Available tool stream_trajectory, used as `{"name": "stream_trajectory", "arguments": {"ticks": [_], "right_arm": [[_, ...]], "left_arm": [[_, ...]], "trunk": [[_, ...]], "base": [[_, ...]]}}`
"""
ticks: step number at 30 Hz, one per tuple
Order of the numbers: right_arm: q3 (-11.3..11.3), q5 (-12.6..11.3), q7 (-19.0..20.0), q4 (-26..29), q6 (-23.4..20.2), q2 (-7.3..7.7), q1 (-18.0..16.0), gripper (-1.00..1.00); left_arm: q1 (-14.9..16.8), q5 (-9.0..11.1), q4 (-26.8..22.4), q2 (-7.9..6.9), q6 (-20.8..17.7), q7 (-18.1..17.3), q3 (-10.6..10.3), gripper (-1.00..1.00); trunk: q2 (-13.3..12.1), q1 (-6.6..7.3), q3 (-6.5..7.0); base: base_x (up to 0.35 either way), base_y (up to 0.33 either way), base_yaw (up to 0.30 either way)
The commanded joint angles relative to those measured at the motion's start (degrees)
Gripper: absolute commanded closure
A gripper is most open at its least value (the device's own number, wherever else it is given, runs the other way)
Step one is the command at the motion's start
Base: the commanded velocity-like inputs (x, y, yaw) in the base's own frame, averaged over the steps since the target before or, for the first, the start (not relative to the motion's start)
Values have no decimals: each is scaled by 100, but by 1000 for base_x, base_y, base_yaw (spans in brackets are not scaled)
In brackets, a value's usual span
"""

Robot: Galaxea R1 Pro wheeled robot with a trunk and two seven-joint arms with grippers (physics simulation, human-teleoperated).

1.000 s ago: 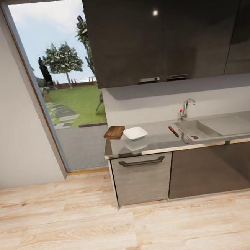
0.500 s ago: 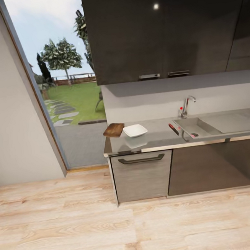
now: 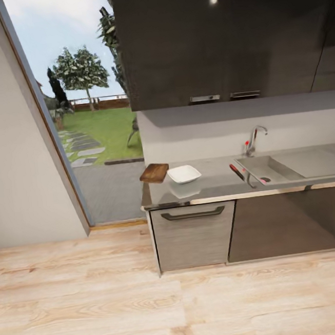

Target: In the kitchen, take the Vidalia onion out of the sink, dice it on the chopping board with the paring knife, put the diced onion into the bowl on the countertop, then place both the paring knife and the chopping board into the sink.

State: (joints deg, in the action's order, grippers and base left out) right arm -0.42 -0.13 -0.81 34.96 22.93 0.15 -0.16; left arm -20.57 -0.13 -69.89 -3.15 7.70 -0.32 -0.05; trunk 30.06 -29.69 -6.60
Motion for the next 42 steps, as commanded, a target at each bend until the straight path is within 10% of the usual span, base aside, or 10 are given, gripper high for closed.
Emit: {"name": "stream_trajectory", "arguments": {"ticks": [1,10,20,29,34,42], "right_arm": [[-1,1,-5,14,22,-2,-2,-100],[-10,35,-693,1701,-170,11,-2,-100],[-10,38,-1447,4259,-2305,11,-165,-100],[-10,44,-1921,4658,-3930,11,-1800,-100],[-10,39,-2076,4607,-5054,8,-3254,-100],[-2,21,-2165,2929,-5750,-122,-5666,-100]], "left_arm": [[1,-3,25,-1,13,-3,5,-100],[3,-3,225,-1,12,-3,23,-100],[9,-4,370,8,12,-3,16,-100],[9,3,396,12,12,-3,18,-100],[9,7,422,13,7,-5,22,-100],[9,5,520,16,5,-11,22,-100]], "trunk": [[8,-5,-9],[8,-5,-10],[8,-5,-10],[8,-5,-10],[8,-5,-10],[8,-5,-10]], "base": [[257,189,0],[101,75,0],[2,2,0],[5,0,0],[201,82,0],[278,211,0]]}}
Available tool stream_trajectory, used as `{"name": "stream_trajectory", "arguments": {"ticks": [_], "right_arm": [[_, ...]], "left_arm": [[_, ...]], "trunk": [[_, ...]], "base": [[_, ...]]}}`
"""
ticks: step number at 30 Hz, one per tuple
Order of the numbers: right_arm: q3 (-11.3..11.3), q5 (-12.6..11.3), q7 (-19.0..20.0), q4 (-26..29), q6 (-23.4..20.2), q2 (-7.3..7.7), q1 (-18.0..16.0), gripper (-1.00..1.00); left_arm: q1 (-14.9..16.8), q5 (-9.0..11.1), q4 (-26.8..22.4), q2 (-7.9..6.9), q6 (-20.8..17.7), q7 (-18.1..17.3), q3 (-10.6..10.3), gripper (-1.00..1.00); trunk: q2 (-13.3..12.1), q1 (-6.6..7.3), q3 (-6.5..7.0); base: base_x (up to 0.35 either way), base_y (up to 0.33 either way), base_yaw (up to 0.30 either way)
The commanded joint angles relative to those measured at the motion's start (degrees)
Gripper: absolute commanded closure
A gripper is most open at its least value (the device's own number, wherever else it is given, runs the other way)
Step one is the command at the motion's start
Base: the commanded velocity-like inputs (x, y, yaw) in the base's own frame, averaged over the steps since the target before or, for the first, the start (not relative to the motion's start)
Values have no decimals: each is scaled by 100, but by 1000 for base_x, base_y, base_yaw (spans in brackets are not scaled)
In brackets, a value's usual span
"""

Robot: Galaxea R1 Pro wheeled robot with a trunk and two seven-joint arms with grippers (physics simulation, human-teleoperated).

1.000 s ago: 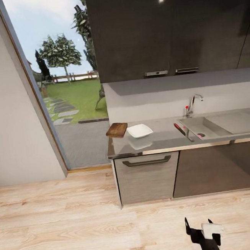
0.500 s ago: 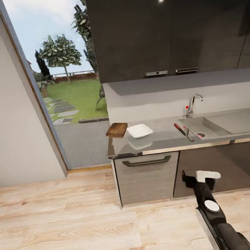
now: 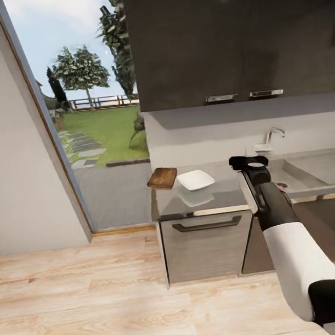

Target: In the kitchen, take the Vidalia onion out of the sink, dice it on the chopping board with the paring knife, put the diced onion into the bowl on the countertop, then place both the paring knife and the chopping board into the sink.

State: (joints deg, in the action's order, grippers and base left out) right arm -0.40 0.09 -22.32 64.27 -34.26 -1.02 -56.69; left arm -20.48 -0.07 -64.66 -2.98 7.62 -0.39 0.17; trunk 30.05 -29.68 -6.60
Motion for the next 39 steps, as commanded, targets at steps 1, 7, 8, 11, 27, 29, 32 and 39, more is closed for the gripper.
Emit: {"name": "stream_trajectory", "arguments": {"ticks": [1,7,8,11,27,29,32,39], "right_arm": [[-4,-7,-19,-372,-45,-54,-332,-100],[-2,-15,-11,-1661,-35,-387,-1248,-100],[2,-22,-1,-1722,-42,-433,-1292,-100],[9,-30,24,-1786,-55,-530,-1339,-100],[54,-20,785,-1841,-72,-573,-1363,-100],[56,-19,845,-1853,-74,-568,-1363,-100],[64,-18,888,-1879,-79,-577,-1363,-100],[82,-5,1348,-2159,-81,-583,-1361,-100]], "left_arm": [[0,-1,-3,-1,14,-5,1,-100],[0,-2,-11,-1,13,-5,-7,-100],[0,-2,-11,-1,13,-5,-7,-100],[0,-2,-11,-1,13,-5,-8,-100],[0,-2,13,15,11,3,-9,-100],[0,1,38,18,8,3,-8,-100],[1,-1,138,23,4,3,-3,-100],[4,-8,217,25,9,3,-7,-100]], "trunk": [[9,-6,-10],[9,-6,-10],[9,-6,-10],[9,-6,-10],[9,-6,-10],[9,-6,-10],[9,-6,-10],[9,-6,-10]], "base": [[272,239,0],[270,249,0],[269,256,0],[269,258,0],[320,113,0],[338,-77,0],[327,-129,0],[284,-193,0]]}}
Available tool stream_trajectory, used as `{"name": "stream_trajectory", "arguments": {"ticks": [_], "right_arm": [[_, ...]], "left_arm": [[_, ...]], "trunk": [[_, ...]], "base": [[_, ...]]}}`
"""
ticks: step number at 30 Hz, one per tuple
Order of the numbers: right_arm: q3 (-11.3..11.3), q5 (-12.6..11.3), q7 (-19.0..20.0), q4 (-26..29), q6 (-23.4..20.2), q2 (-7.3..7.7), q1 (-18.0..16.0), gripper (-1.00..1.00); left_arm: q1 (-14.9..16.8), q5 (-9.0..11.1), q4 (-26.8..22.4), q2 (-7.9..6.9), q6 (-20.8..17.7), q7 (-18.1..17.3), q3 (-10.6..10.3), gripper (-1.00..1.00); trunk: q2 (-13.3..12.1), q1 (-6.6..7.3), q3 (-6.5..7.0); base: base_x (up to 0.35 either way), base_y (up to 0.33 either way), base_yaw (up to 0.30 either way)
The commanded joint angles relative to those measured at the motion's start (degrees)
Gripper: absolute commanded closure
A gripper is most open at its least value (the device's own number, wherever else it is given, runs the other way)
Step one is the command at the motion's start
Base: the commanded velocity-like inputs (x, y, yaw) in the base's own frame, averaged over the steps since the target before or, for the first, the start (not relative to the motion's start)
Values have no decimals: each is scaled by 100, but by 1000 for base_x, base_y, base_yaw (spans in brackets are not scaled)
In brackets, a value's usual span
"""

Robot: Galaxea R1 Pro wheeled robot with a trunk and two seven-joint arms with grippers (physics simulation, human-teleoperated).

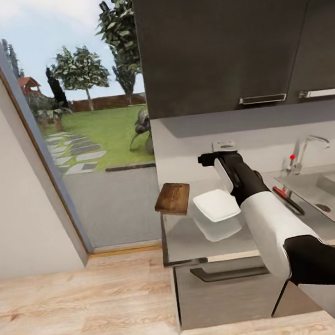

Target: In the kitchen, take the Vidalia onion out of the sink, dice it on the chopping board with the paring knife, put the diced onion into the bowl on the countertop, then place both the paring knife and the chopping board into the sink.

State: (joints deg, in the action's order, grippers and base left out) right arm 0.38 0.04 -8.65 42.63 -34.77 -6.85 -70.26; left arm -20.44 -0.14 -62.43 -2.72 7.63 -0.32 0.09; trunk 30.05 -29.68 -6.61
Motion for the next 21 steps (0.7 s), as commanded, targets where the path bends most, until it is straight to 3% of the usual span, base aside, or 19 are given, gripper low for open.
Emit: {"name": "stream_trajectory", "arguments": {"ticks": [1,18,21], "right_arm": [[5,2,47,-57,-30,-1,-1,-100],[15,8,557,-278,-28,-9,12,-100],[107,12,573,-288,-30,-13,30,-100]], "left_arm": [[0,-2,-6,-1,10,-3,0,-100],[-2,-4,3,-1,7,4,8,-100],[0,-4,3,-1,3,5,8,-100]], "trunk": [[9,-5,-10],[9,-5,-10],[9,-5,-10]], "base": [[238,-239,0],[253,-233,0],[316,-67,0]]}}
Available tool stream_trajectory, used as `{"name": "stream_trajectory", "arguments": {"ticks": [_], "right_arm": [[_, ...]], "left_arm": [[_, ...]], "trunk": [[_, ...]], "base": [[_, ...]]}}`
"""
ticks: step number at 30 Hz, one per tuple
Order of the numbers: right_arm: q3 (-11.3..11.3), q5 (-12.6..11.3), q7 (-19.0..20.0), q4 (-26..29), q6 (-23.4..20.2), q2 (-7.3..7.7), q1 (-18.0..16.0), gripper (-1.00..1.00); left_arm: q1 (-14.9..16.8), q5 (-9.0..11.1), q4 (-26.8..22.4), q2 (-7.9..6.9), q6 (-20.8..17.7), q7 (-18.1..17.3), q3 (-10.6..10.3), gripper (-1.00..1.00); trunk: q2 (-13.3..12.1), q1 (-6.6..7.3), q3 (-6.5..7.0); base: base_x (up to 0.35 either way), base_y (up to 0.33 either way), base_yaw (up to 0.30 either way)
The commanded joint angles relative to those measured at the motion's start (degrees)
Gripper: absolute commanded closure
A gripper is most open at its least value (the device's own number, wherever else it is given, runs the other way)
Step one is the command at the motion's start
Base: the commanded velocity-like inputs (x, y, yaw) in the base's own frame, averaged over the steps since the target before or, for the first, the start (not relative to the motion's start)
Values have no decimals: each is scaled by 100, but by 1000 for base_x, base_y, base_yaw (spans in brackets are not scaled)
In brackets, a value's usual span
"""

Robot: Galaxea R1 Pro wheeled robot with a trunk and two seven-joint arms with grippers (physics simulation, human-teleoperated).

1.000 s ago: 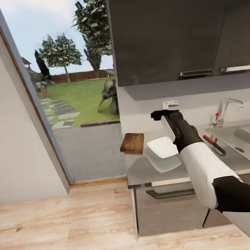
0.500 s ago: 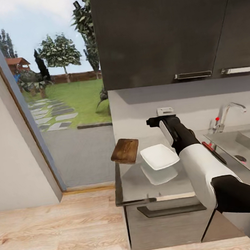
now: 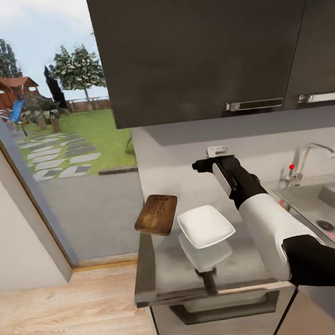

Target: In the kitchen, take the Vidalia onion out of the sink, dice it on the chopping board with the paring knife, put the diced onion into the bowl on the countertop, then place both the paring knife and the chopping board into the sink.

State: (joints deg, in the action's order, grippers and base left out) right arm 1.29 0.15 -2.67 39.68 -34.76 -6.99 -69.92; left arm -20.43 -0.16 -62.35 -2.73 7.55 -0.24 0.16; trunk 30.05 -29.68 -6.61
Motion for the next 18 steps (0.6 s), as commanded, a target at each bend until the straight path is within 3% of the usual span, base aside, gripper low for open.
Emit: {"name": "stream_trajectory", "arguments": {"ticks": [1,3,6,18], "right_arm": [[44,2,-25,6,-30,0,-1,-100],[217,-3,-17,5,-31,-2,15,-100],[303,-5,-10,3,-31,-5,29,-100],[346,2,514,-654,1,-14,39,-100]], "left_arm": [[-1,-2,-5,0,12,-2,2,-100],[-3,-2,-5,0,11,-2,2,-100],[-3,-2,-5,0,10,-2,2,-100],[1,-2,8,1,16,-2,-4,-100]], "trunk": [[9,-6,-10],[9,-6,-10],[9,-6,-10],[9,-6,-10]], "base": [[330,-32,0],[338,22,0],[329,127,0],[276,242,0]]}}
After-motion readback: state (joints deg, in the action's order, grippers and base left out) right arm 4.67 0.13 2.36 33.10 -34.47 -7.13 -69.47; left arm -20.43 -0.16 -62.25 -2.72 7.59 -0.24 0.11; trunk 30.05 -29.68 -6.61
